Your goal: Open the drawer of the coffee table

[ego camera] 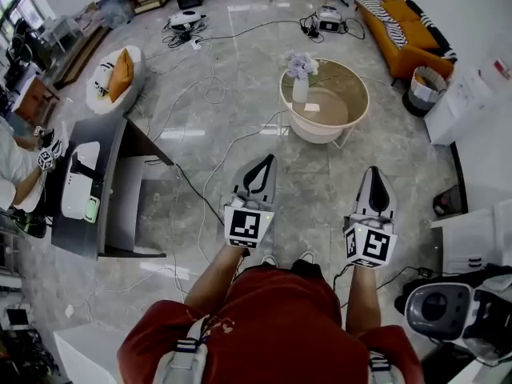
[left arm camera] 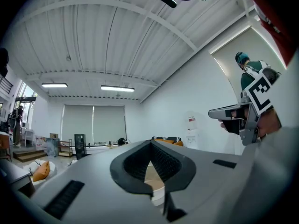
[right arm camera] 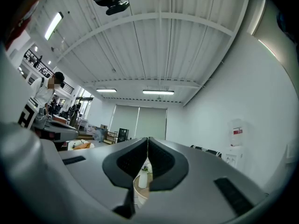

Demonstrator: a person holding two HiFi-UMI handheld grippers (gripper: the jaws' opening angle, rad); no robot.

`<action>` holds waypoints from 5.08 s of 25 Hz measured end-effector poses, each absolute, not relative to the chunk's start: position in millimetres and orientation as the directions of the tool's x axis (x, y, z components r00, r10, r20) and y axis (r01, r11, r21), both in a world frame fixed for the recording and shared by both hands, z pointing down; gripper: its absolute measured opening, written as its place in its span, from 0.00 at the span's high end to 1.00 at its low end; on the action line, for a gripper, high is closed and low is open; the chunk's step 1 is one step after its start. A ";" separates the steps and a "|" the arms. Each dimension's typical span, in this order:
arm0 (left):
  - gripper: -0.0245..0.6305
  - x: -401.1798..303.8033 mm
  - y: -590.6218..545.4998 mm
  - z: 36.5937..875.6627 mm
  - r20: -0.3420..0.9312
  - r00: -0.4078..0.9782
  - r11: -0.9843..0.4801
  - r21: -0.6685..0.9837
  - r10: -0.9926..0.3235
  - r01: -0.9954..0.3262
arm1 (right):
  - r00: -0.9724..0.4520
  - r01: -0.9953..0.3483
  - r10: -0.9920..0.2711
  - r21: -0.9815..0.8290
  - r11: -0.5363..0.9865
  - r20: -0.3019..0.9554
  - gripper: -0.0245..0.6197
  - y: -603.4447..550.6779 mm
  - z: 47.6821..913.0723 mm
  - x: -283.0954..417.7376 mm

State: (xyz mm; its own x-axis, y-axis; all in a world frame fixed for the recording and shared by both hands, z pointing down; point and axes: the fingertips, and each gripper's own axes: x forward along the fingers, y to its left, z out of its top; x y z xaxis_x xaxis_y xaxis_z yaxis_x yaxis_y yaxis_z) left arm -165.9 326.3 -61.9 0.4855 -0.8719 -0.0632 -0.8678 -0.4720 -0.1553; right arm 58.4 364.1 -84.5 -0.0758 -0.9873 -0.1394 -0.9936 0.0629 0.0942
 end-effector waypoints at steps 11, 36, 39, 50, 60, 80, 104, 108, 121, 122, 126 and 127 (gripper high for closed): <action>0.95 -153.2 338.4 -55.7 -0.061 0.560 -0.544 -0.171 -0.827 -0.822 | -0.011 -0.999 -0.993 0.036 0.006 -0.116 0.93 379.8 -67.3 54.7; 0.95 -22.9 77.3 -26.9 0.022 0.488 -0.486 -0.141 -0.873 -0.863 | -0.073 -0.997 -0.995 0.025 0.071 -0.071 0.93 100.5 -24.6 189.9; 0.95 -13.9 50.7 -27.6 0.026 0.465 -0.464 -0.150 -0.885 -0.873 | -0.104 -0.994 -0.992 0.040 0.101 -0.067 0.93 64.8 -23.6 203.9; 0.95 -10.1 -12.1 15.5 0.078 0.504 -0.510 -0.133 -0.860 -0.850 | -0.100 -0.995 -0.995 0.016 0.100 -0.005 0.93 -4.8 19.3 190.4; 0.95 -30.3 -61.0 120.6 0.040 0.563 -0.560 -0.173 -0.826 -0.810 | -0.093 -0.996 -0.989 -0.011 0.092 0.116 0.93 -43.3 148.5 143.8; 0.95 -45.6 -105.4 664.2 -0.009 0.548 -0.540 -0.154 -0.837 -0.827 | -0.140 -0.990 -0.987 -0.034 0.137 0.084 0.93 -80.1 695.3 117.2; 0.95 -35.1 -106.4 807.6 0.037 0.487 -0.486 -0.169 -0.873 -0.858 | -0.261 -0.779 -0.962 -0.605 0.164 0.075 0.75 -113.5 877.1 124.8; 0.95 -33.4 -109.0 803.0 0.064 0.496 -0.500 -0.159 -0.866 -0.851 | -0.317 -0.438 -0.942 -0.864 0.247 -0.109 0.61 -157.1 889.6 117.5; 0.95 -22.8 -129.7 786.7 0.064 0.498 -0.501 -0.165 -0.865 -0.850 | -0.209 -0.243 -0.958 -0.938 0.246 -0.197 0.51 -232.7 937.9 118.7; 0.95 -22.5 -128.6 787.4 0.066 0.499 -0.503 -0.168 -0.864 -0.848 | -0.208 -0.226 -0.955 -0.939 0.258 -0.212 0.51 -232.5 937.9 118.3; 0.95 -22.8 -135.4 790.6 0.066 0.494 -0.498 -0.160 -0.867 -0.852 | -0.229 -0.206 -0.937 -0.928 0.311 -0.263 0.52 -233.0 930.6 116.6; 0.95 -22.6 -138.1 790.4 0.064 0.489 -0.493 -0.155 -0.870 -0.856 | -0.230 -0.201 -0.936 -0.928 0.313 -0.266 0.53 -233.3 930.3 116.0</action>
State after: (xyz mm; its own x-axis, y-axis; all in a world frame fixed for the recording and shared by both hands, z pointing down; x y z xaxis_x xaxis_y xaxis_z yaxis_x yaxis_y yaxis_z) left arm -22.6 -138.1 790.4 0.4889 -0.8700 0.0639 -0.8564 -0.4926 -0.1547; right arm 116.0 -233.3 930.3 -0.2295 -0.9363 -0.2659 -0.2006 0.3128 -0.9284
